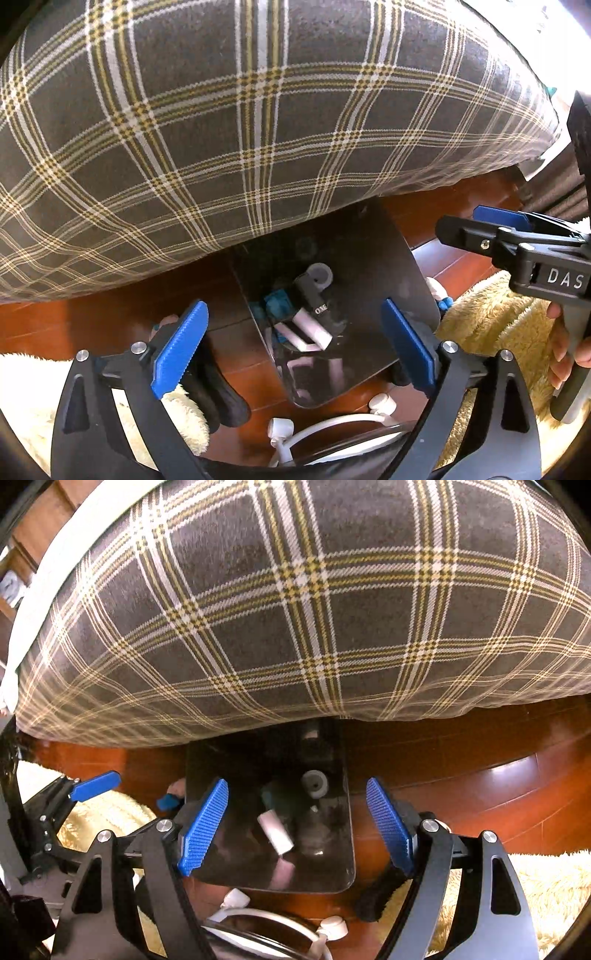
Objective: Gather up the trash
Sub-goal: 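Raise both open tools back over the bed, then grasp the clear plastic box with the right tool while the left tool grasps the green bottle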
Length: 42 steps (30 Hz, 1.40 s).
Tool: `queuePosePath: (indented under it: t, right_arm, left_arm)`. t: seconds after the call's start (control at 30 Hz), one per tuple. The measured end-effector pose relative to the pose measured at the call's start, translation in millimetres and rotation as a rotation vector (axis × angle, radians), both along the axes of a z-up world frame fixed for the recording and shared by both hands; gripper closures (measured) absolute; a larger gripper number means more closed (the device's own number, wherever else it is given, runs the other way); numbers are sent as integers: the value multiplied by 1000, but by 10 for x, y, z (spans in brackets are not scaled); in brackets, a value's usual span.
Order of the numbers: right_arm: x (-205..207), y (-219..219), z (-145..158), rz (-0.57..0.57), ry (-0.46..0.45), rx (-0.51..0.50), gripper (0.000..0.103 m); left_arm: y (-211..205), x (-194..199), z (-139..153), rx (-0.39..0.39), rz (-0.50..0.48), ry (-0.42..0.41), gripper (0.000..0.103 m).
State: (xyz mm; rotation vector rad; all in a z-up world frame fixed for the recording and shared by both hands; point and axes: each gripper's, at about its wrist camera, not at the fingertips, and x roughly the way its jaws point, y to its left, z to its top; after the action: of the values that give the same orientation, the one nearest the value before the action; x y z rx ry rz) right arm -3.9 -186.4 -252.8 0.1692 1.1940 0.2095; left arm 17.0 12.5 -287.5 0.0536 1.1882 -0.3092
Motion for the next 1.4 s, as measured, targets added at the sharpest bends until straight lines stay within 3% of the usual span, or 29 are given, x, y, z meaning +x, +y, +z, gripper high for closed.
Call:
queuePosePath:
  t: [0.1, 0.4, 0.53, 0.7, 0.8, 1.03, 1.33, 1.4]
  right_arm:
    - [-16, -79, 171, -8, -30, 25, 24]
    - [-89, -219, 1170, 7, -276, -14, 24]
    - [78, -348, 1589, -11, -367, -26, 24]
    - [510, -408, 1876, -10, -417, -30, 24]
    - [802, -403, 1887, 0, -422, -1, 25]
    - [1336, -89, 1688, 50, -396, -76, 45]
    - [1592, -45, 1501, 42, -384, -84, 50]
    - [1646, -47, 1479, 44, -386, -97, 57]
  left_arm:
    - [-19, -11, 141, 4, -4, -37, 12]
    - [49, -121, 917, 8, -41, -196, 12]
    - [128, -67, 1346, -1, -26, -288, 12]
    - [168, 186, 1679, 6, -4, -347, 12]
    - [195, 402, 1768, 9, 4, -361, 12]
    - [80, 835, 1866, 4, -17, -369, 12]
    - [-76, 1158, 1752, -33, -24, -321, 13]
    - [-93, 1228, 1703, -43, -18, -306, 13]
